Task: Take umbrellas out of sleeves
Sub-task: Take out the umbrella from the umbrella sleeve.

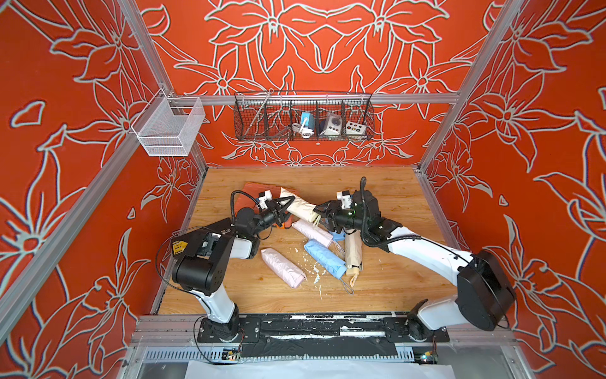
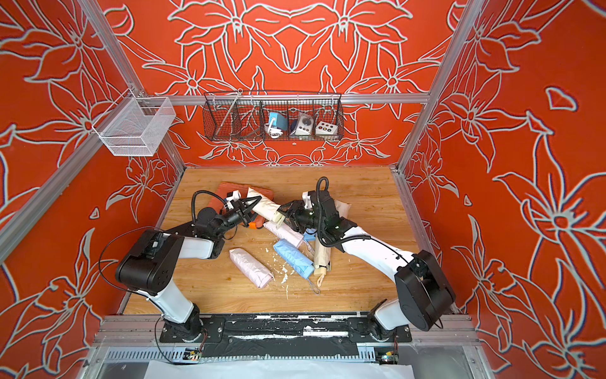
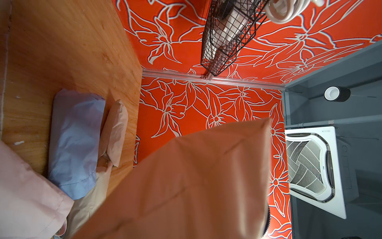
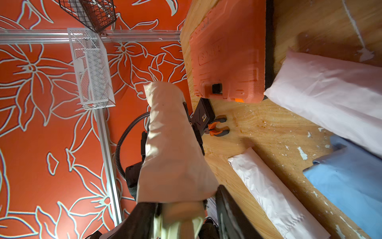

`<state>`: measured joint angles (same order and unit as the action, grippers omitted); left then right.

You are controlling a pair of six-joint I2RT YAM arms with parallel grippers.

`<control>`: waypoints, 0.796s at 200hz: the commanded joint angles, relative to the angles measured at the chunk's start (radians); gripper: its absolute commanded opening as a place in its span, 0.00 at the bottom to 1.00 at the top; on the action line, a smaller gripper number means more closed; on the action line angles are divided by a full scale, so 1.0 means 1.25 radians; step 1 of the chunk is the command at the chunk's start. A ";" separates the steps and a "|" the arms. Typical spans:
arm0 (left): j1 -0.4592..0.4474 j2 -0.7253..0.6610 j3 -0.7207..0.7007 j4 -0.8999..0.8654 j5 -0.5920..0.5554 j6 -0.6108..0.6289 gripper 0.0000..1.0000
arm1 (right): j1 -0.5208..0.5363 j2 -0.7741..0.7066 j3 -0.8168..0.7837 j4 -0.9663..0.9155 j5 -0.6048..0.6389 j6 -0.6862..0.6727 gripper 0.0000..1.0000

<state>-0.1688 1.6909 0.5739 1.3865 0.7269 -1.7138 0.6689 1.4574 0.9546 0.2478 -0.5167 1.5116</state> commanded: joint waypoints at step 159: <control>-0.028 0.017 0.030 0.099 0.017 -0.021 0.32 | 0.019 0.100 0.059 0.098 -0.019 0.093 0.50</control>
<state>-0.1642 1.7222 0.5892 1.3918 0.6998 -1.7164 0.6746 1.5505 0.9859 0.3450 -0.5240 1.6115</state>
